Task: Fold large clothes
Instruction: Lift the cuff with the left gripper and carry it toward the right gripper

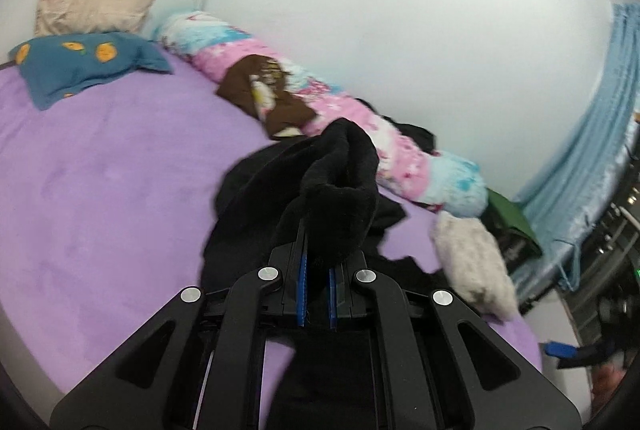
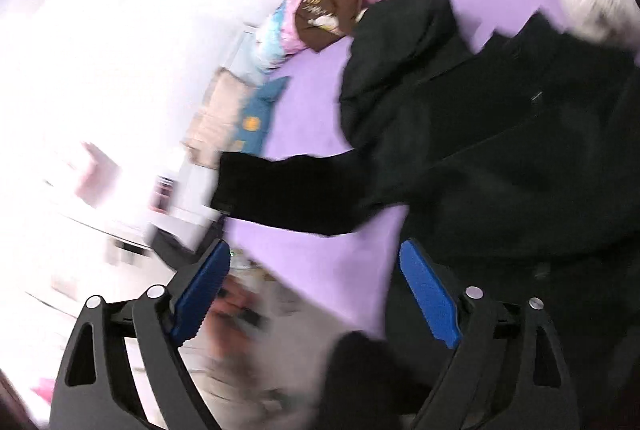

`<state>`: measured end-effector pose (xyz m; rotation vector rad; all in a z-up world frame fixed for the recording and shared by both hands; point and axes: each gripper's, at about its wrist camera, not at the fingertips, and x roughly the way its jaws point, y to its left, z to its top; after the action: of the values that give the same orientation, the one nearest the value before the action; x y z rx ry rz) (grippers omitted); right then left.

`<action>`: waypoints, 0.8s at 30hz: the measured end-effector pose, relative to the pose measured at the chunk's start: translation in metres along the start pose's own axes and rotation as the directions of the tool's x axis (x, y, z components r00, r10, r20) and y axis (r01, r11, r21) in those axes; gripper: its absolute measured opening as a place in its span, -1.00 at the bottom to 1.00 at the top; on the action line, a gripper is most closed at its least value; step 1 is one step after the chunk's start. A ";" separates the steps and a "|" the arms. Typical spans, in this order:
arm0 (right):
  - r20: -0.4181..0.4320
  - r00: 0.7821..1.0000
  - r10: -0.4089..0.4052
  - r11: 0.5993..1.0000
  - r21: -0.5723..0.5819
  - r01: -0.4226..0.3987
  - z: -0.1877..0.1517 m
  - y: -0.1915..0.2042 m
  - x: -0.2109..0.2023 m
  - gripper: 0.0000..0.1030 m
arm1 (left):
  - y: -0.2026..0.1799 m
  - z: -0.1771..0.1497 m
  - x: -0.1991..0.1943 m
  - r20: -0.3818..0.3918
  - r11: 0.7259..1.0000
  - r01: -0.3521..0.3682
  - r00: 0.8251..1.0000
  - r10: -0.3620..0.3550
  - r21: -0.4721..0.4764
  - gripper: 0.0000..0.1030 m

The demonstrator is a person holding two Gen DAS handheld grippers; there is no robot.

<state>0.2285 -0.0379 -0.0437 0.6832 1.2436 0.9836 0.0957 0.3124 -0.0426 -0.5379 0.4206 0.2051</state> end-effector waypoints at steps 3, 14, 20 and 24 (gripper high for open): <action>-0.048 0.999 0.016 0.999 0.053 -0.013 0.005 0.002 0.015 0.66 | -0.033 -0.015 0.008 -0.056 1.000 0.021 0.998 -0.020 0.013 -0.88; -0.125 0.989 0.076 0.980 0.191 -0.051 0.029 -0.019 0.061 0.66 | -0.123 -0.058 0.014 -0.082 0.976 0.046 0.996 -0.029 0.213 -0.88; -0.096 0.991 0.091 0.977 0.201 -0.070 0.029 -0.031 0.052 0.52 | -0.167 -0.088 0.019 -0.094 0.919 0.054 0.995 -0.018 0.391 -0.88; -0.088 0.994 0.058 0.977 0.211 -0.038 0.028 -0.047 0.037 0.26 | -0.196 -0.116 0.024 -0.094 0.852 0.056 0.996 -0.008 0.521 -0.88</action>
<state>0.2681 -0.0234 -0.0954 0.8420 1.4326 0.9408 0.1364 0.0874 -0.0549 -0.0125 0.5307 0.0264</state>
